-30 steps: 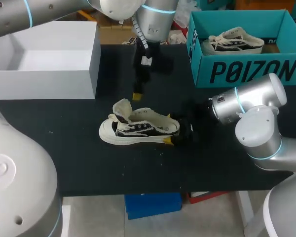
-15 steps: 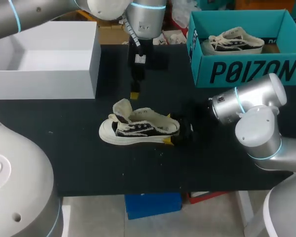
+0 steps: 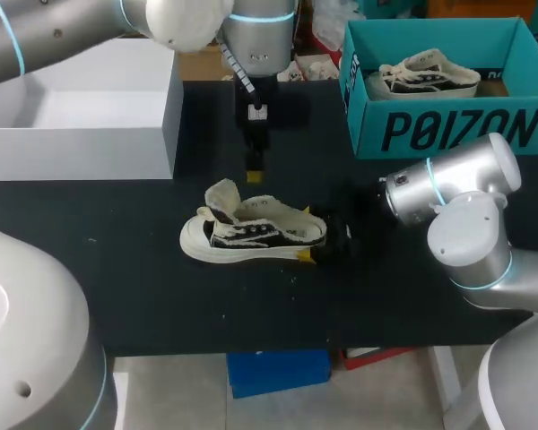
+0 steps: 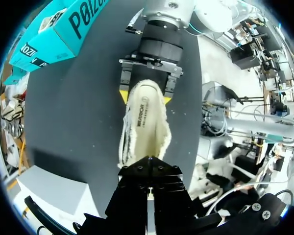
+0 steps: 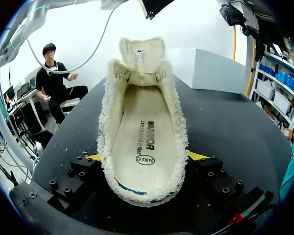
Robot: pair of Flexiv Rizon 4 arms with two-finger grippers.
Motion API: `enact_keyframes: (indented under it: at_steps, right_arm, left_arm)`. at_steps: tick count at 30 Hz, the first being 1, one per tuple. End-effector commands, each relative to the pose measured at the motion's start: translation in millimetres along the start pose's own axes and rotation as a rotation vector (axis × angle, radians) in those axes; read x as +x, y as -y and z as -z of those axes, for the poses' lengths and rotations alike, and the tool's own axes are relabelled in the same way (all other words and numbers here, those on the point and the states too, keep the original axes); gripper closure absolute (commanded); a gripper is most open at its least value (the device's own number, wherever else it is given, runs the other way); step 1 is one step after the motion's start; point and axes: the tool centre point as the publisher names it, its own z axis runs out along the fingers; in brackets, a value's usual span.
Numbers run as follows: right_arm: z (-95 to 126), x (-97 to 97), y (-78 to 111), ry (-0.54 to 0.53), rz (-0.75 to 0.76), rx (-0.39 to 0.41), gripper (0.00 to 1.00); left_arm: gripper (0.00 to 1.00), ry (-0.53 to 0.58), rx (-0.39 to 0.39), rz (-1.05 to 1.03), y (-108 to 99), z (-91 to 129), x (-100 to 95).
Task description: Take the shoe out of the shoebox, open the shoe tongue, remove and reinsert the insole, then place the shoe into the shoebox
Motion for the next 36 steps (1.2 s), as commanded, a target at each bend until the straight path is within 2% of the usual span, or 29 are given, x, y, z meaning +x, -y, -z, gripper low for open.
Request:
enact_keyframes:
  at_steps: [1, 2, 7, 10, 22, 29, 31, 36]
  right_arm:
    - [-1, 0.1, 4.1, 0.002, -0.001, 0.001, 1.0]
    - [-1, 0.1, 4.1, 0.002, -0.001, 0.001, 1.0]
    - [-1, 0.1, 4.1, 0.002, -0.001, 0.001, 1.0]
    - [-1, 0.1, 4.1, 0.002, -0.001, 0.001, 1.0]
    - [-1, 0.1, 4.1, 0.002, -0.001, 0.001, 1.0]
    - [-1, 0.1, 4.1, 0.002, -0.001, 0.001, 1.0]
    - [-1, 0.1, 4.1, 0.002, -0.001, 0.001, 1.0]
    - [-1, 0.1, 4.1, 0.002, -0.001, 0.001, 1.0]
  left_arm:
    - [1.0, 0.069, 0.089, -0.01, -6, -10, 10.5]
    - [1.0, 0.067, 0.122, -0.039, -6, -12, 9.5]
    - [1.0, 0.046, 0.153, -0.052, -2, -30, 0.7]
    - [1.0, 0.017, 0.148, -0.052, 1, -37, -3.1]
    - [1.0, 0.017, 0.148, -0.052, 1, -37, -3.1]
    - [1.0, -0.019, 0.167, -0.117, 9, -52, -7.9]
    - [1.0, -0.041, 0.2, -0.154, 12, -56, -8.2]
    - [1.0, -0.064, 0.184, -0.166, 17, -66, -11.6]
